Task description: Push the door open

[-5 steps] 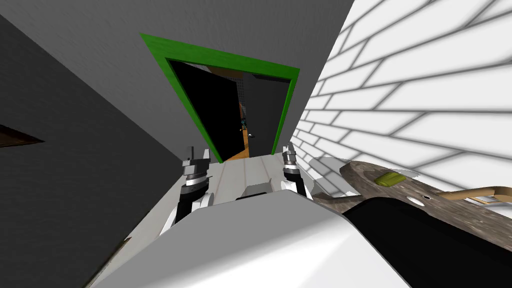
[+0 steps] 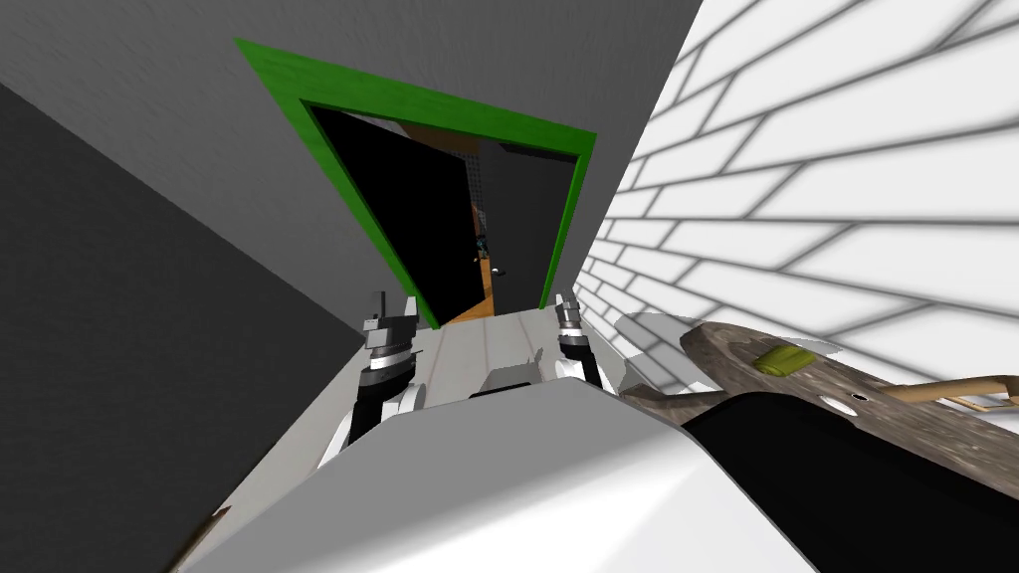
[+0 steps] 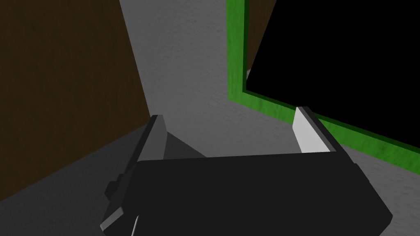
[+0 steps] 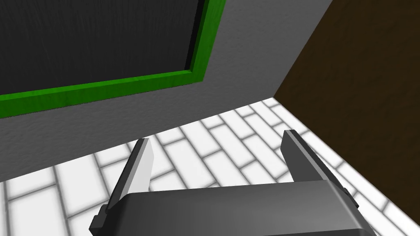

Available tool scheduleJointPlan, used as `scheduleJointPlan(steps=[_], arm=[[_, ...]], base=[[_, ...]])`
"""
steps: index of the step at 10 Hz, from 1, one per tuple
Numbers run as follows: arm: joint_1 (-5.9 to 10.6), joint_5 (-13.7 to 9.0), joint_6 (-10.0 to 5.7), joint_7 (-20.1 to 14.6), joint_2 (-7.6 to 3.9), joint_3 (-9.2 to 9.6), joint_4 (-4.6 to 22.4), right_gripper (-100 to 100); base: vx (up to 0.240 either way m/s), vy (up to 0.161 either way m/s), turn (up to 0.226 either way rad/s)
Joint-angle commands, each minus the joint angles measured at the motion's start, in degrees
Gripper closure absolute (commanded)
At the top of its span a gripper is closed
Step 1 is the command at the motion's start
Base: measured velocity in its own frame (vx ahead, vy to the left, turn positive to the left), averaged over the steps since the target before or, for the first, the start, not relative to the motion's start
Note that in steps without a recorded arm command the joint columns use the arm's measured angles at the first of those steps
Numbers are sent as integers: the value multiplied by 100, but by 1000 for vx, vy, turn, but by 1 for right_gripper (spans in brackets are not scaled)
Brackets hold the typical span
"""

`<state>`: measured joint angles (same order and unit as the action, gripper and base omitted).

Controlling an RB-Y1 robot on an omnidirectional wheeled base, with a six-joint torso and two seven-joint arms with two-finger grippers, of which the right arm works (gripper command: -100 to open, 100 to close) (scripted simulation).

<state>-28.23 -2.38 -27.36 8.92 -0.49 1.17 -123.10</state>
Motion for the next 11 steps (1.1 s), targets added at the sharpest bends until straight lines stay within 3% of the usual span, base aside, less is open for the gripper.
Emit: scheduleJointPlan(steps=[1, 7, 11], arm=[[69, 1, -29, -37, -65, 74, 162, -100], [320, 7, -161, -157, -243, 318, 784, -100], [560, 12, -288, -272, -365, 551, 1377, -100]], base=[[125, 10, -77], [125, 23, -61], [142, 26, -79]])
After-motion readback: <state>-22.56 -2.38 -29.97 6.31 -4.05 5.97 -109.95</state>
